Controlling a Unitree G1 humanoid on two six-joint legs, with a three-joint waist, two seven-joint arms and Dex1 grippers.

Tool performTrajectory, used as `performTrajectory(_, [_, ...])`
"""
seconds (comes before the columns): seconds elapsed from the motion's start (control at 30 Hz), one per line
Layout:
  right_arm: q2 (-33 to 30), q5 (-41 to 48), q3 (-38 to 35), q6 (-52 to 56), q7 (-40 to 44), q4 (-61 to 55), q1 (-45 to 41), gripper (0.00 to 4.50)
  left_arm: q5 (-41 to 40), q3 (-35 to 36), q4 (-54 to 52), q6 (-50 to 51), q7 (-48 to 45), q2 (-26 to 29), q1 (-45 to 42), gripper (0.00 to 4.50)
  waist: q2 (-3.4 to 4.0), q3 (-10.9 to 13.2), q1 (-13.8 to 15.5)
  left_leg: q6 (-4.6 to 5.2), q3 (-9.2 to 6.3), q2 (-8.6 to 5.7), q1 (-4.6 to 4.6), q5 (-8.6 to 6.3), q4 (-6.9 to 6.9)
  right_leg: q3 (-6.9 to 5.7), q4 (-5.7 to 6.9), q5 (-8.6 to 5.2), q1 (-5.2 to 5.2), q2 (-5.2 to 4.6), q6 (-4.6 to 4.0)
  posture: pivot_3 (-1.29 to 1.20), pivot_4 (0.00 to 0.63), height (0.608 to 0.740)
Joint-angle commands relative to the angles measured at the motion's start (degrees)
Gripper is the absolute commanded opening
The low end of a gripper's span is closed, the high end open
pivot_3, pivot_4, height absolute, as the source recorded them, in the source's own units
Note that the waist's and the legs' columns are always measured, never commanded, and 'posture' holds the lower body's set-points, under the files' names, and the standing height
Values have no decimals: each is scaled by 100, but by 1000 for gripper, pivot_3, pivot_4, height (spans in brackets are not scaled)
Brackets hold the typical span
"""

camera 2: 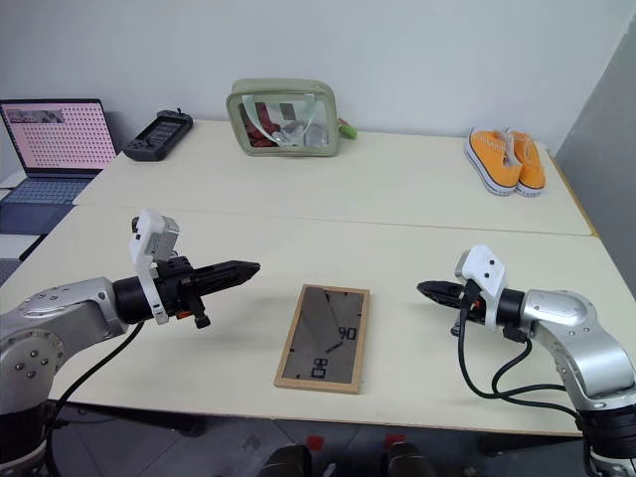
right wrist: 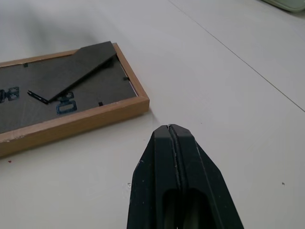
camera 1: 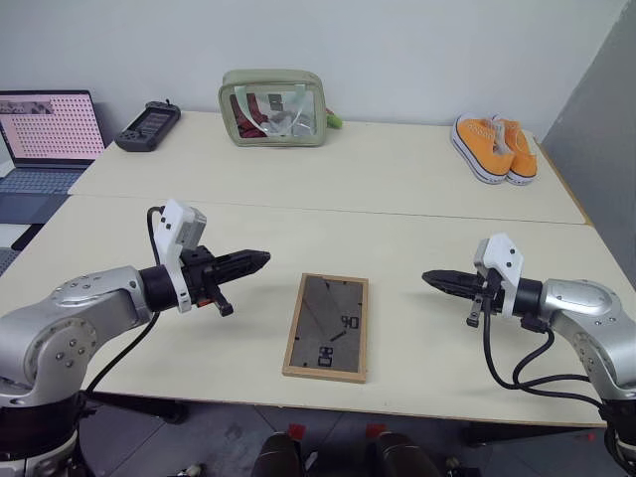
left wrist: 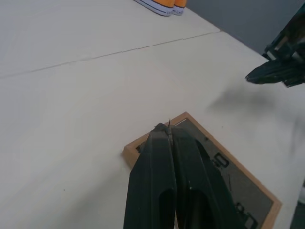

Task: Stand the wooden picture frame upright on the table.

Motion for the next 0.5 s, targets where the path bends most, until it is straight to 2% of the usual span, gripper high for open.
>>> performTrajectory(0.03, [96,-110,73,-202,38,78,-105,0,-1135,217,804,1566,1082,-444,-298,40,0,0,-4,0,0,0,1,0,3,0,4,-2,0,0,3,0,150,740])
performTrajectory(0.2, [273,-258,230,-256,-61,122,-44,0,-1977,326,1389,2954,2185,-810,-569,40,-8,5,-8,0,-7,-1,-5,0,7,-4,15,0,-5,0,0,0,150,740])
performTrajectory(0.33, [374,-290,283,-172,-139,-51,93,0,-2775,78,2179,3113,3047,-811,-941,40,-8,4,1,-1,-26,0,-2,1,9,-19,26,1,-3,3,-1,0,150,740])
performTrajectory(0.5, [396,-252,216,-84,-258,-218,304,0,-3671,-351,2496,3106,3552,-376,-1004,40,-8,4,2,-2,-24,-6,-4,1,9,-16,23,1,-1,-2,-1,0,150,740])
